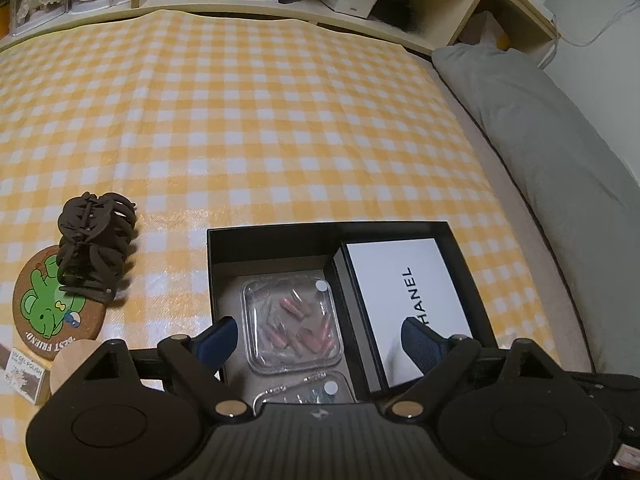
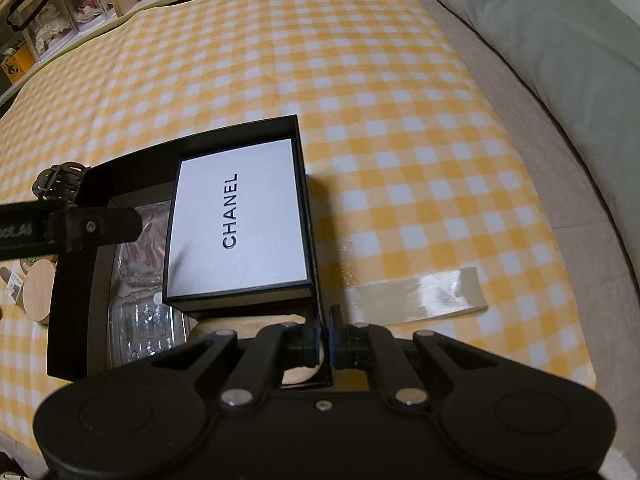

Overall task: Organize rigid objects
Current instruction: 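Carry the pink-item case into the black tray box and release, then move the left gripper back and grasp the round light-wood lid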

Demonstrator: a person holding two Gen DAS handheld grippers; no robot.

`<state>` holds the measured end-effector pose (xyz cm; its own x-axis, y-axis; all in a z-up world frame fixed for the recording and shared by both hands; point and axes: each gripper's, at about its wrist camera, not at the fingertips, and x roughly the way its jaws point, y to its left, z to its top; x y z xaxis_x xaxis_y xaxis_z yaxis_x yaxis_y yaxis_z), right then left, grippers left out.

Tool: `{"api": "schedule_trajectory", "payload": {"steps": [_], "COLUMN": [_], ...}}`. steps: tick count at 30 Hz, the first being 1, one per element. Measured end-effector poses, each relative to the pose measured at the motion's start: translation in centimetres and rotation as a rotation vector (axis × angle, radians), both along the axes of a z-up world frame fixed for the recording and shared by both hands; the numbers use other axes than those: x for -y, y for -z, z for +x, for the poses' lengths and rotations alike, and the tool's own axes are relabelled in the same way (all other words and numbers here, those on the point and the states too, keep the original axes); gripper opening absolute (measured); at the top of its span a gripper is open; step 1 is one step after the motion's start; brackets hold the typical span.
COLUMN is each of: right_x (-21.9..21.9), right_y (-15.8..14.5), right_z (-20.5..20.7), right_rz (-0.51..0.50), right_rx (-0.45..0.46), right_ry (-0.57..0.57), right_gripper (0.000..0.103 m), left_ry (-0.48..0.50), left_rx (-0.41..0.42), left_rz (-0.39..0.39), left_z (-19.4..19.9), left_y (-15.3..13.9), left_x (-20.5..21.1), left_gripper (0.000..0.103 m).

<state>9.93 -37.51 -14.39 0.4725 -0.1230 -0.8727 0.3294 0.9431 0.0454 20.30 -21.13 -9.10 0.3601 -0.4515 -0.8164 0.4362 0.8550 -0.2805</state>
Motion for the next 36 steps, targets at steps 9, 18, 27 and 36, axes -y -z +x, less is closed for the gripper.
{"api": "schedule_trajectory", "payload": {"steps": [9,18,27,36], "right_x": [0.0,-0.1,-0.1,0.0], "right_y": [0.0,0.0,0.0,0.1], "right_z": [0.0,0.0,0.0,0.1], "right_rz": [0.000,-0.001,-0.005,-0.006], "right_rx": [0.001,0.000,-0.001,-0.002], "right_ry": [-0.001,-0.001,-0.003,-0.005], "right_gripper": [0.005,0.005,0.005,0.005], "left_ry": [0.042,0.087,0.125,0.087], "left_rx": [0.040,0.095,0.156,0.273], "left_rz": [0.000,-0.017,-0.031,-0.001], "left_z": [-2.5,-5.3,-7.1,-6.1], "left_y": [-2.6,-5.1,-7.0,-8.1], "left_x": [-0.4,-2.2,-6.4,-12.0], "left_gripper": [0.098,0.103,0.103,0.103]}}
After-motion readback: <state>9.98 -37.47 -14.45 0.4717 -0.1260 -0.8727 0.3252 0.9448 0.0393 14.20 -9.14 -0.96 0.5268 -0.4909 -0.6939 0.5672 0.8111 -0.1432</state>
